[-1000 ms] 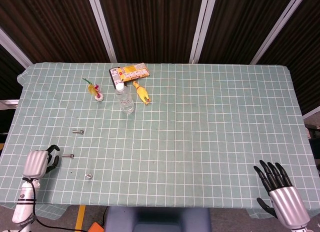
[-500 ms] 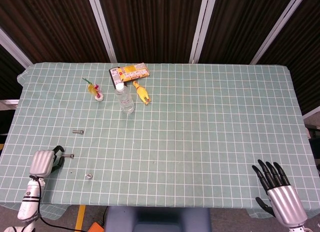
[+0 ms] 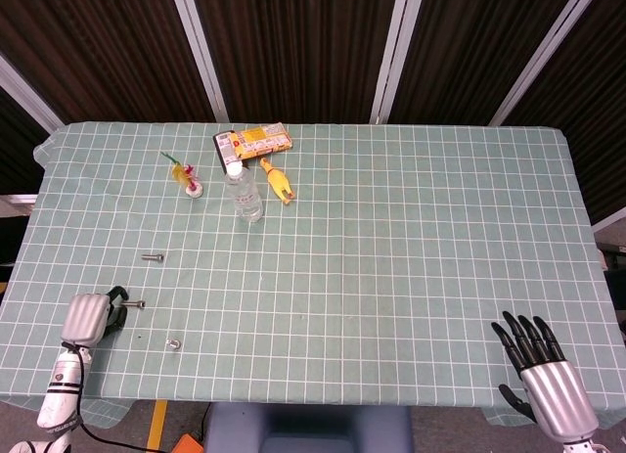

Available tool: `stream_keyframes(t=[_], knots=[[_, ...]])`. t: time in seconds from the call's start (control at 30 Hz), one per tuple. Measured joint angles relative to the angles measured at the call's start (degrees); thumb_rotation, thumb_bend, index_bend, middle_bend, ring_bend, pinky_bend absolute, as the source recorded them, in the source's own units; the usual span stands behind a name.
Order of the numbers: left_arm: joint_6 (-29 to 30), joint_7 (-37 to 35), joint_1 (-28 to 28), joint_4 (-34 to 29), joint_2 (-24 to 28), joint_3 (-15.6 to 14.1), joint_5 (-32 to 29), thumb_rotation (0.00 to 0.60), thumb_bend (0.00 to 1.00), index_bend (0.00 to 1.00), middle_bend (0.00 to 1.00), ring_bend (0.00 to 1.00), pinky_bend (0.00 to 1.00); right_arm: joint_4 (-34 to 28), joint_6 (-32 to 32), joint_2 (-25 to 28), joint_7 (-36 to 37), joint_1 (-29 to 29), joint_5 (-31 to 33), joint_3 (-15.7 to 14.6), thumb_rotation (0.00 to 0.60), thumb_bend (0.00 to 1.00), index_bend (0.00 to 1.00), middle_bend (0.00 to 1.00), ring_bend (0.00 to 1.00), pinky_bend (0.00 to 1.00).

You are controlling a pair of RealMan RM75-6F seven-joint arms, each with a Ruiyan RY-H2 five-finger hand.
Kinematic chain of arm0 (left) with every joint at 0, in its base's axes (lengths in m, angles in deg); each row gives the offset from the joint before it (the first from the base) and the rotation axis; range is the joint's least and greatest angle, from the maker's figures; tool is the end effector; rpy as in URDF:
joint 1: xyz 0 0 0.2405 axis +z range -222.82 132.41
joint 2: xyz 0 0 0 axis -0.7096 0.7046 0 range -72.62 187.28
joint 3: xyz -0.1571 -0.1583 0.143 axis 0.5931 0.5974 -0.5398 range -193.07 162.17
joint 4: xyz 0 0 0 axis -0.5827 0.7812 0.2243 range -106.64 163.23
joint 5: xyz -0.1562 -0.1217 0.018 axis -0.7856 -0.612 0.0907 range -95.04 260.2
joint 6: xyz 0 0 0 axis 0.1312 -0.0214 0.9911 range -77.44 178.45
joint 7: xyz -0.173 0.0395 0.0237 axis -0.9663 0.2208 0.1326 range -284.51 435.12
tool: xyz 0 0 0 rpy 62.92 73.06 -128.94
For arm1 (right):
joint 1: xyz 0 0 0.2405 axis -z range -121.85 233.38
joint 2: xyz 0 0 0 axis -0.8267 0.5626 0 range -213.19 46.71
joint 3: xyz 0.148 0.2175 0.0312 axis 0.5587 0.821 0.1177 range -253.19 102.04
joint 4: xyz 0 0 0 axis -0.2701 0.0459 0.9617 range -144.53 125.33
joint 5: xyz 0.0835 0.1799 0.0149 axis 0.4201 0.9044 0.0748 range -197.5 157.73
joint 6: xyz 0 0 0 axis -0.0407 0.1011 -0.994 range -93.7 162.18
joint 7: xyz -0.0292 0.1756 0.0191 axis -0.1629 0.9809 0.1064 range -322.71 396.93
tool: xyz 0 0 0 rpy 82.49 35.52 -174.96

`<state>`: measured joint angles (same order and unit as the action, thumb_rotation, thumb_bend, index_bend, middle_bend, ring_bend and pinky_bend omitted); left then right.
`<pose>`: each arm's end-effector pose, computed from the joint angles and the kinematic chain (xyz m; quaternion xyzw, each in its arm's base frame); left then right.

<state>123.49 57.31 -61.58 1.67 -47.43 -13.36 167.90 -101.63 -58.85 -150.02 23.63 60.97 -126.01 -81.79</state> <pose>-0.3879 0.2954 0.0235 -0.6441 -0.3685 -0.3331 0.5817 -0.2851 -0.1251 0.1346 0.6887 -0.3140 0.3575 0.5471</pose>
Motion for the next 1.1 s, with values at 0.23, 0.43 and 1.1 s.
stream_keyframes(t=[0.23, 0.43, 1.1], knots=[[0.3, 0.3, -0.1, 0.2, -0.3, 0.0, 0.0, 0.600, 0.44, 0.55, 1.00, 1.00, 1.00, 0.0, 0.0, 0.0, 0.1, -0.1, 0.2, 0.1, 0.600, 0.28, 0.00, 0.00, 0.00, 0.00], [1.6, 0.4, 0.0, -0.4, 0.1, 0.1, 0.2, 0.600, 0.44, 0.56, 1.00, 1.00, 1.00, 0.0, 0.0, 0.0, 0.0, -0.1, 0.2, 0.0, 0.600, 0.28, 0.00, 0.00, 0.00, 0.00], [6.4, 7.5, 0.0, -12.5, 5.3, -0.3, 1.8, 0.600, 0.44, 0.54, 1.00, 1.00, 1.00, 0.0, -0.3, 0.2, 0.3, 0.0, 0.0, -0.2, 0.600, 0.28, 0.00, 0.00, 0.00, 0.00]])
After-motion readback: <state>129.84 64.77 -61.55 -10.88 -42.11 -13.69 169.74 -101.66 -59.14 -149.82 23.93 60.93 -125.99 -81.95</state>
